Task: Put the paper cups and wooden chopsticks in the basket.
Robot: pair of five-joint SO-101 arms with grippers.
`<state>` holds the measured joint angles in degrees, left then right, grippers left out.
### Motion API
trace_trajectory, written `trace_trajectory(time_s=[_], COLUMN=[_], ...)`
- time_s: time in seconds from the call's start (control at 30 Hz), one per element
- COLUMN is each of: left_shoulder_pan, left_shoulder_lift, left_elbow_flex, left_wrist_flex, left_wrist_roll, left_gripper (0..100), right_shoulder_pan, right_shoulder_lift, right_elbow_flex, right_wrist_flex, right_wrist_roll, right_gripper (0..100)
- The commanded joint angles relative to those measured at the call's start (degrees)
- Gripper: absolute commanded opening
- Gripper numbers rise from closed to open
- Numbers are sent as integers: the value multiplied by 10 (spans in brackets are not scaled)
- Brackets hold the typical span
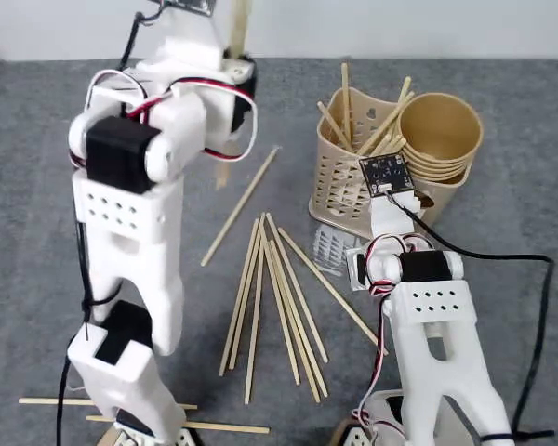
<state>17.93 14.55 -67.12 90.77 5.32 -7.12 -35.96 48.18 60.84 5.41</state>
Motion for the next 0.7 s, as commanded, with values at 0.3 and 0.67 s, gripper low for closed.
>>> trace_trajectory(time_s=[0.3,0.67], left_shoulder_pan=[106,119], left_shoulder_lift=[-26,92], left_elbow_flex=[-19,22], left_wrist_flex=[-238,-313], left_wrist_roll=[59,67], left_gripper=[12,12], right_shoulder_pan=[3,3], right_shoulder_lift=[-20,-20], right_elbow_flex=[-2,-2], right_wrist_flex=[-10,-10], right_wrist_roll=[-2,-2], right_gripper=[8,8])
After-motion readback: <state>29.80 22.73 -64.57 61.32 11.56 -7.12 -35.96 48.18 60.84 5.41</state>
